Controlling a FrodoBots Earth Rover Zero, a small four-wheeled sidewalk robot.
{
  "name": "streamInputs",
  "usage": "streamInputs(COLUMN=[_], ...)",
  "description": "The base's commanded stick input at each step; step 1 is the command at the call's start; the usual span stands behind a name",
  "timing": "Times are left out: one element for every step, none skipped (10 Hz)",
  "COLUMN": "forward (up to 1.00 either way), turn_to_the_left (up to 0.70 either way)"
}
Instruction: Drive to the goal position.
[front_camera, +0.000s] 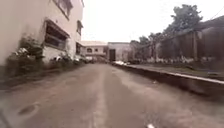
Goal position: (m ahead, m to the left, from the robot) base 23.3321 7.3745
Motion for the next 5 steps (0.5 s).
streamInputs(forward=[1.00,1.00,1.00,1.00,1.00], turn_to_the_left=[0.12,0.12,0.12,0.12,0.12])
